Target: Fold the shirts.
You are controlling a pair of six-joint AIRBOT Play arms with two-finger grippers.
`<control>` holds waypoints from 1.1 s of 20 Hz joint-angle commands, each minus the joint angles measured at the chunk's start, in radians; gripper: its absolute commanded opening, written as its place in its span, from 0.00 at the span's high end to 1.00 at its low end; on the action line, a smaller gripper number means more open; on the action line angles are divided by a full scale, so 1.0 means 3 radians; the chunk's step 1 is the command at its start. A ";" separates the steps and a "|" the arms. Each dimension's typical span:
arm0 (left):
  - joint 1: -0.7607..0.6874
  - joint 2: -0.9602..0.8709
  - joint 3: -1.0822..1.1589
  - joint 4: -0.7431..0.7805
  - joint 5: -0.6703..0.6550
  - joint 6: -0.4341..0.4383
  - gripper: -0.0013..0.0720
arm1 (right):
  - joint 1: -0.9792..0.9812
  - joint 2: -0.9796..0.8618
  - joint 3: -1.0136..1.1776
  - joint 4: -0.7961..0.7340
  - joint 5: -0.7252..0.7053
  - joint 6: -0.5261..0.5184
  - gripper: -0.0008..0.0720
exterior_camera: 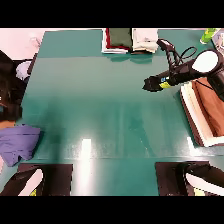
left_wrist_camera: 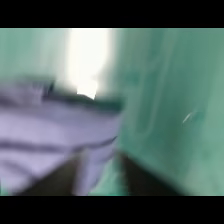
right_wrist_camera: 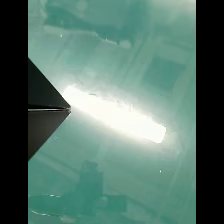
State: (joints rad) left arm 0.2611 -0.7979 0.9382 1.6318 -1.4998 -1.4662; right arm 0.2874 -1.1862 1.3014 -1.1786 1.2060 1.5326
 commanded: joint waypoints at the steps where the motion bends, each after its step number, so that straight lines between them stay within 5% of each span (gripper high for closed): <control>1: 0.0122 0.0108 -0.0779 0.0464 0.0159 -0.0099 0.15 | 0.0004 -0.0001 -0.0001 0.0003 0.0001 0.0000 0.96; 9: 0.0122 0.0109 -0.1197 0.0571 0.0678 -0.0275 0.16 | 0.0004 -0.0001 -0.0001 0.0003 -0.0006 0.0000 0.96; 10: 0.0122 0.0109 -0.1197 0.0570 0.0654 -0.0301 0.35 | 0.0004 -0.0001 -0.0001 0.0003 -0.0009 0.0000 0.96; 11: 0.0122 0.0109 -0.1188 0.0556 0.0631 -0.0299 0.78 | 0.0004 -0.0001 0.0000 0.0003 -0.0020 0.0000 0.96; 12: 0.0122 0.0109 -0.1156 0.0543 0.0622 -0.0304 0.93 | 0.0000 0.0000 0.0001 0.0003 -0.0039 0.0000 0.96; 16: 0.0038 0.0120 -0.0354 0.0266 0.0493 -0.0323 0.95 | -0.0083 0.0000 0.0324 0.0006 0.0018 0.0001 0.96; 22: -0.1321 0.0107 0.1516 0.0233 0.0376 -0.0486 0.95 | -0.0289 0.0000 0.1269 0.0004 0.0064 0.0013 0.96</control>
State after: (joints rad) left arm 0.0368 -0.7631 1.1683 1.7145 -1.3743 -1.5833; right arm 0.2268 -1.1866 1.5665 -1.1770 1.2198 1.5330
